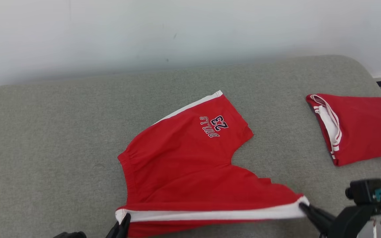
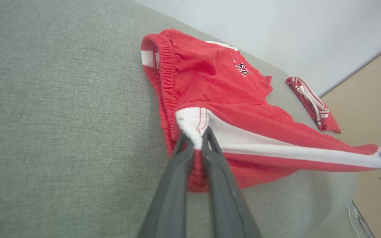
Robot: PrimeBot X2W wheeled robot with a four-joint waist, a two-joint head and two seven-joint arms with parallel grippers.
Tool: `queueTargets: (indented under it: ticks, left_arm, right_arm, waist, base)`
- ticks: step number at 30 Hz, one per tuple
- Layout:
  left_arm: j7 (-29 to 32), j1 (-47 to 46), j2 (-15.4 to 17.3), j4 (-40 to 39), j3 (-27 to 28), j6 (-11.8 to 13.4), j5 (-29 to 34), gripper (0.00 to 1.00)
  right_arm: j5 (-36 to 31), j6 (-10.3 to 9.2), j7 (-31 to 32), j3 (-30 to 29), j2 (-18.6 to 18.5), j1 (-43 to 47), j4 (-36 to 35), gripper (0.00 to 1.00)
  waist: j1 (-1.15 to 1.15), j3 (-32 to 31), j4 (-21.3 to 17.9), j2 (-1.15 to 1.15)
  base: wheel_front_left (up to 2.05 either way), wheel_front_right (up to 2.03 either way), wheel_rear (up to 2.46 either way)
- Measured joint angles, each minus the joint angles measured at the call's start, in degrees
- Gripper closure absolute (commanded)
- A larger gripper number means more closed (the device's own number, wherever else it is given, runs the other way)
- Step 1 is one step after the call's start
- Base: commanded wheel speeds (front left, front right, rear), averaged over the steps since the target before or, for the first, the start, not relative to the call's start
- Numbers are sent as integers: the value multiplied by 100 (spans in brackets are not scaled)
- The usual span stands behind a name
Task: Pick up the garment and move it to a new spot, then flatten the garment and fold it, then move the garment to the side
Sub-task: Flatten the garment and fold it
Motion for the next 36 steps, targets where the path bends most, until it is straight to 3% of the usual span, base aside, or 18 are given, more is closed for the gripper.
queueTargets:
  ticks: [8,20,28,36]
  left_arm:
    - [-34,-696,-285,48,-57,57,15,100]
    - [-311,-2063,-805,937,-193,210,229,100]
    - [-504,-2769,-1069,1562,-320,364,261,100]
    - [-636,-3419,-1157,1970,-488,488,102,100]
  right_arm:
    - [-73,0,-174,347,-617,-1519,960,100]
    - [-347,0,-1307,1527,-1114,-3882,3264,100]
    - [-403,0,-2178,1695,-956,-5033,4800,100]
    - [-787,0,-2842,1761,-781,-5997,5887,100]
  waist:
    - [1,117,227,1]
    - [2,536,687,1]
    - [2,860,1004,1]
    - [2,1238,1210,1]
  base:
    - [0,0,0]
    - [0,0,0]
    - [0,0,0]
    - [0,0,0]
